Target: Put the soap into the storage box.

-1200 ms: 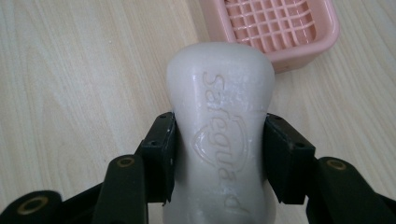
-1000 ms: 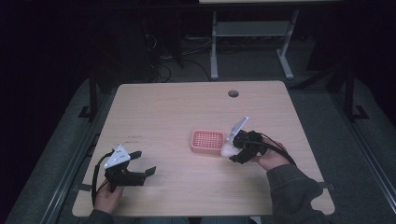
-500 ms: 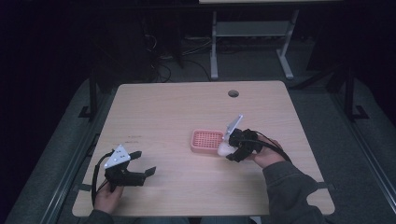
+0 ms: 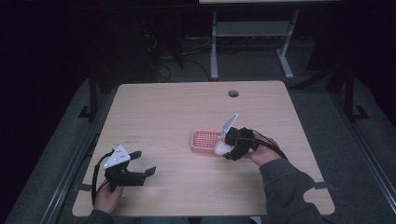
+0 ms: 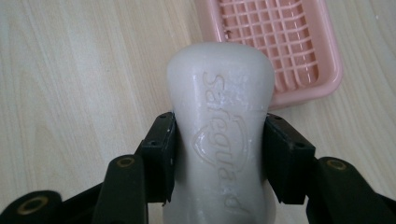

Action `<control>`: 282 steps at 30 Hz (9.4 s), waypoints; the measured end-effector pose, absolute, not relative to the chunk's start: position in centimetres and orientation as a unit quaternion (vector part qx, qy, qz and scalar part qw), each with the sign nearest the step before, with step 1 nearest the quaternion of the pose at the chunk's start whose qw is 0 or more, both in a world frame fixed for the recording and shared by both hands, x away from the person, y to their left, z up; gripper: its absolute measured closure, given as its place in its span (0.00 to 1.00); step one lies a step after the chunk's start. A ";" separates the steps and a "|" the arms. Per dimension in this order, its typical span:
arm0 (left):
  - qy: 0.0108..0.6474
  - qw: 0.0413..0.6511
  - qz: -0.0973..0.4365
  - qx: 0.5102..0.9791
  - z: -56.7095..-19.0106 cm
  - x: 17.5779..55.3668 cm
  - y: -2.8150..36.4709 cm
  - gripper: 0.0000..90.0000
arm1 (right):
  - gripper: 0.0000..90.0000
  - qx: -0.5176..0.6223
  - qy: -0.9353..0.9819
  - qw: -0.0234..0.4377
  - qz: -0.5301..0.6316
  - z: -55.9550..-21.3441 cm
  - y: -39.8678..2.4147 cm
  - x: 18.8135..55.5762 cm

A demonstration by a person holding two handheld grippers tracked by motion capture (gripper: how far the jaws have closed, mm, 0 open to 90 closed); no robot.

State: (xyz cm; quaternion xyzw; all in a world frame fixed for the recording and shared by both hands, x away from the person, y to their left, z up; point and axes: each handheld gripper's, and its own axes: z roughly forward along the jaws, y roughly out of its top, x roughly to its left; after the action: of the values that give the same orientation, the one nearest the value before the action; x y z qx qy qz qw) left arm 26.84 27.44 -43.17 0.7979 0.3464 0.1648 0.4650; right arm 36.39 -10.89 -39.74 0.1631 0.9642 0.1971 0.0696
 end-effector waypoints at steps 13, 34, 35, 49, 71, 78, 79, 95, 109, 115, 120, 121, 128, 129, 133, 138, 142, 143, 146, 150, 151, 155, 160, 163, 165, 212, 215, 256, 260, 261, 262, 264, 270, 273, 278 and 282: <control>0.347 0.466 0.166 0.797 -43.1 26.8 27.4 0.16 | 0.54 0.153 0.966 0.069 0.197 -39.5 -9.8 37.1; 0.346 0.464 0.165 0.798 -43.3 26.9 27.3 0.16 | 0.54 0.145 0.967 0.066 0.199 -39.5 -8.2 38.4; 0.347 0.464 0.165 0.798 -43.3 26.9 27.3 0.16 | 0.54 0.143 0.969 0.064 0.192 -39.4 -8.0 38.6; 0.350 0.468 0.165 0.794 -43.2 26.9 27.4 0.16 | 0.54 0.132 0.971 0.055 0.192 -38.8 -6.2 40.4; 0.349 0.469 0.164 0.795 -43.2 26.9 27.4 0.16 | 0.54 0.132 0.979 0.040 0.149 -40.2 -3.2 43.4; 0.348 0.467 0.163 0.796 -43.2 26.9 27.4 0.16 | 0.54 0.144 0.978 0.031 0.146 -41.1 -3.0 44.1; 0.348 0.467 0.163 0.796 -43.2 26.9 27.5 0.16 | 0.54 0.143 0.978 0.028 0.146 -41.3 -3.0 44.2; 0.350 0.468 0.163 0.795 -43.2 26.9 27.5 0.16 | 0.53 0.152 0.978 0.018 0.140 -42.1 -2.9 44.5; 0.348 0.468 0.164 0.795 -43.1 26.9 27.5 0.16 | 0.45 0.167 0.969 0.025 0.179 -40.8 -4.0 44.0; 0.349 0.466 0.164 0.796 -43.1 26.9 27.5 0.16 | 0.44 0.182 0.963 0.028 0.198 -40.4 -5.5 43.6; 0.349 0.466 0.165 0.796 -43.1 26.9 27.6 0.16 | 0.44 0.188 0.958 0.038 0.213 -39.5 -6.5 43.2; 0.350 0.468 0.165 0.795 -43.1 26.9 27.5 0.16 | 0.44 0.188 0.957 0.043 0.216 -39.4 -6.8 43.1; 0.350 0.469 0.165 0.794 -43.2 26.9 27.6 0.16 | 0.45 0.198 0.953 0.047 0.225 -38.8 -8.1 42.5; 0.350 0.468 0.165 0.795 -43.2 26.9 27.6 0.16 | 0.45 0.198 0.952 0.048 0.227 -38.7 -8.3 42.5; 0.350 0.469 0.165 0.794 -43.2 26.9 27.6 0.16 | 0.43 0.201 0.952 0.049 0.225 -38.7 -8.8 42.2; 0.350 0.469 0.164 0.794 -43.1 26.9 27.6 0.16 | 0.42 0.207 0.950 0.048 0.227 -38.8 -9.3 42.0; 0.351 0.468 0.163 0.794 -43.2 26.9 27.6 0.16 | 0.40 0.207 0.950 0.050 0.228 -38.8 -9.4 41.9; 0.351 0.470 0.164 0.793 -43.2 26.9 27.6 0.16 | 0.40 0.212 0.949 0.050 0.227 -38.8 -9.6 41.9; 0.351 0.467 0.163 0.795 -43.2 26.9 27.5 0.16 | 0.41 0.210 0.950 0.048 0.226 -38.8 -9.7 41.7; 0.349 0.467 0.163 0.796 -43.2 26.9 27.5 0.16 | 0.40 0.213 0.948 0.051 0.230 -38.7 -10.1 41.4; 0.348 0.466 0.164 0.797 -43.2 26.9 27.5 0.16 | 0.40 0.214 0.947 0.055 0.232 -38.7 -10.4 41.2; 0.348 0.465 0.163 0.797 -43.3 26.9 27.4 0.16 | 0.40 0.216 0.947 0.053 0.233 -38.6 -10.8 41.0; 0.348 0.465 0.163 0.797 -43.3 26.9 27.4 0.16 | 0.38 0.221 0.945 0.057 0.236 -38.4 -11.4 40.7; 0.349 0.465 0.164 0.797 -43.3 26.9 27.4 0.16 | 0.38 0.223 0.945 0.057 0.232 -38.3 -11.8 40.5; 0.347 0.465 0.166 0.797 -43.3 26.8 27.4 0.16 | 0.37 0.224 0.945 0.056 0.232 -38.2 -12.1 40.3; 0.348 0.460 0.163 0.800 -43.3 26.8 27.4 0.16 | 0.37 0.260 0.933 0.055 0.243 -39.5 -16.3 36.9; 0.348 0.460 0.164 0.800 -43.4 26.8 27.3 0.16 | 0.37 0.260 0.933 0.054 0.243 -39.8 -16.6 36.6; 0.346 0.456 0.160 0.804 -43.6 26.8 27.0 0.16 | 0.37 0.303 0.912 0.055 0.272 -42.7 -21.2 31.5; 0.345 0.453 0.160 0.807 -43.6 26.8 27.0 0.16 | 0.37 0.305 0.911 0.056 0.273 -42.8 -21.5 31.0; 0.344 0.453 0.160 0.807 -43.6 26.9 27.0 0.16 | 0.37 0.303 0.911 0.060 0.274 -42.9 -21.6 30.9; 0.344 0.453 0.160 0.807 -43.6 26.9 27.0 0.16 | 0.37 0.303 0.910 0.061 0.276 -42.9 -21.7 30.7; 0.344 0.453 0.160 0.807 -43.6 26.9 27.0 0.16 | 0.37 0.305 0.909 0.062 0.277 -43.0 -21.8 30.5; 0.344 0.452 0.160 0.807 -43.6 26.9 26.9 0.16 | 0.36 0.319 0.902 0.069 0.284 -43.1 -22.4 29.6; 0.345 0.453 0.158 0.807 -43.6 26.9 26.9 0.16 | 0.36 0.322 0.899 0.070 0.288 -42.9 -22.5 29.2; 0.346 0.453 0.158 0.806 -43.7 26.9 26.9 0.16 | 0.36 0.320 0.899 0.078 0.289 -42.8 -22.8 28.5; 0.345 0.451 0.156 0.808 -43.7 26.9 26.9 0.16 | 0.35 0.325 0.897 0.077 0.290 -43.1 -23.3 27.8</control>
State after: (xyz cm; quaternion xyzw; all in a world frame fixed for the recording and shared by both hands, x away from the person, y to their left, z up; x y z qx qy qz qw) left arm 26.89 26.89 -43.69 0.8082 0.3447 0.1565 0.4512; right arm 27.80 -23.30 -43.12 0.3250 0.8967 0.2905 0.0772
